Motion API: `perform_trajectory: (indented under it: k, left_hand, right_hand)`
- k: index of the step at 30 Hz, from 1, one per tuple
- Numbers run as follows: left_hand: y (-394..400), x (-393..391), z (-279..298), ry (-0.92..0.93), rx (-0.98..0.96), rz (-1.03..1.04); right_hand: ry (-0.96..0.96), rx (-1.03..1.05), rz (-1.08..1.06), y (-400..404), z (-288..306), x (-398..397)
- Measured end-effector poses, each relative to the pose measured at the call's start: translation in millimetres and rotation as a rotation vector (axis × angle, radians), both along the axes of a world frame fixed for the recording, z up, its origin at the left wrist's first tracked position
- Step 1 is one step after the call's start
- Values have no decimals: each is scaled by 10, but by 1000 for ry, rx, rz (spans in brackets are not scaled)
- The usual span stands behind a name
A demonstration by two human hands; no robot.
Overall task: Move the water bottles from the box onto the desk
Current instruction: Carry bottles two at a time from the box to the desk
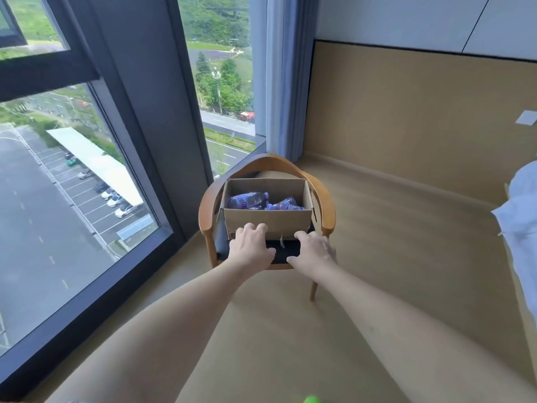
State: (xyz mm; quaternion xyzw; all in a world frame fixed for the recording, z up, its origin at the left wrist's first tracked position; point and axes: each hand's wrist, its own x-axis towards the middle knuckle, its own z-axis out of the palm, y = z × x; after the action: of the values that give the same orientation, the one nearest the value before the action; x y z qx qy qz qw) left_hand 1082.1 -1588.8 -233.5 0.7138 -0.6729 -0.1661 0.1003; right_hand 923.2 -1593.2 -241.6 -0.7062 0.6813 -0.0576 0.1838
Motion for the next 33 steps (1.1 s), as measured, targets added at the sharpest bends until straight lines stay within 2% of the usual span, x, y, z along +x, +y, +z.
perform_trajectory:
  k: [7, 15, 23, 33]
  left_hand:
    - [-1278, 159, -302, 1, -1, 49]
    - [-2578, 256, -606, 26, 97, 165]
    - [-3396, 394, -1038, 14, 223, 195]
    - [-4436, 712, -1825, 35, 377, 109]
  right_hand:
    - [-8, 10, 56, -1334, -281, 175]
    - [52, 101, 118, -2862, -496, 162]
    - [68, 248, 101, -3614, -978, 252]
    - [118, 469, 17, -4429, -1755, 533]
